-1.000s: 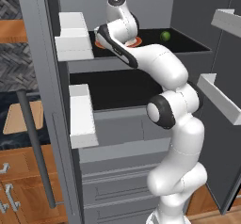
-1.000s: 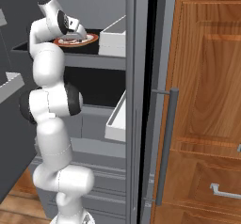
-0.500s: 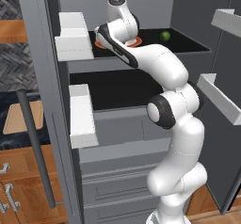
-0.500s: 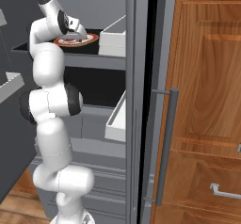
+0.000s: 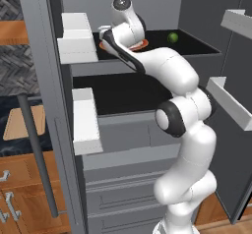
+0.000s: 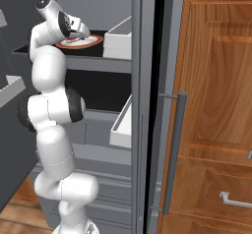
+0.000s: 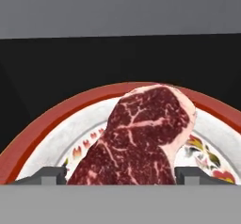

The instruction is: Retrieve the steak from the fridge and place it on the cutting board.

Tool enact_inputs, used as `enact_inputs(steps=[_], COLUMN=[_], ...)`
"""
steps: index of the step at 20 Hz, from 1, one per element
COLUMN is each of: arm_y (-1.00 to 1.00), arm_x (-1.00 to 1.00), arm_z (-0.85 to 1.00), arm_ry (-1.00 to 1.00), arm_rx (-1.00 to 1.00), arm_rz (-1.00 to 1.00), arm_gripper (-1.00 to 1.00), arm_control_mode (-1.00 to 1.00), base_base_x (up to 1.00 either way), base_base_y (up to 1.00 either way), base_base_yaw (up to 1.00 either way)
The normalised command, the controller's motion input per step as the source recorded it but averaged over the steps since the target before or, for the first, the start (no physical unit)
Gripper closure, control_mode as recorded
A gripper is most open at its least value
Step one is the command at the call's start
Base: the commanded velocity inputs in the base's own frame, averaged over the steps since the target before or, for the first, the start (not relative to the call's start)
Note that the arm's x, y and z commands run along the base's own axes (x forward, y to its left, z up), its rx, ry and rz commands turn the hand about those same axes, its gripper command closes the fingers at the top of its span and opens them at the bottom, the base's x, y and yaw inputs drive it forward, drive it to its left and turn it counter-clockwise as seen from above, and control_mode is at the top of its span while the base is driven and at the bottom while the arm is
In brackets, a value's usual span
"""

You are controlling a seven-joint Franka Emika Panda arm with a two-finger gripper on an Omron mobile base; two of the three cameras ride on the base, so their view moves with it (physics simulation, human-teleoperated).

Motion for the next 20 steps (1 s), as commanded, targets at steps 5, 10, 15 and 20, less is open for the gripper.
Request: enact_inputs(steps=[5,10,15,20], arm_y=[-0.02,-0.19,-0.21,-0.2], arm_x=[0.0,-0.04,-0.23,-0.75], arm_z=[0.06,0.39,0.23,0.04], arm_ry=[-0.14,-0.03,0.0,-0.11], arm_rx=[0.0,0.0,0.01,0.0], arm_rz=[0.0,0.0,0.0,0.0], arm_gripper=[1.0,1.0,1.0,1.0], arm_control_mode=[-1.0,-1.0,-1.0,-1.0], base_base_x=[0.0,0.0,0.0,0.0], base_base_y=[0.0,0.0,0.0,0.0], base_base_yaw=[0.0,0.0,0.0,0.0])
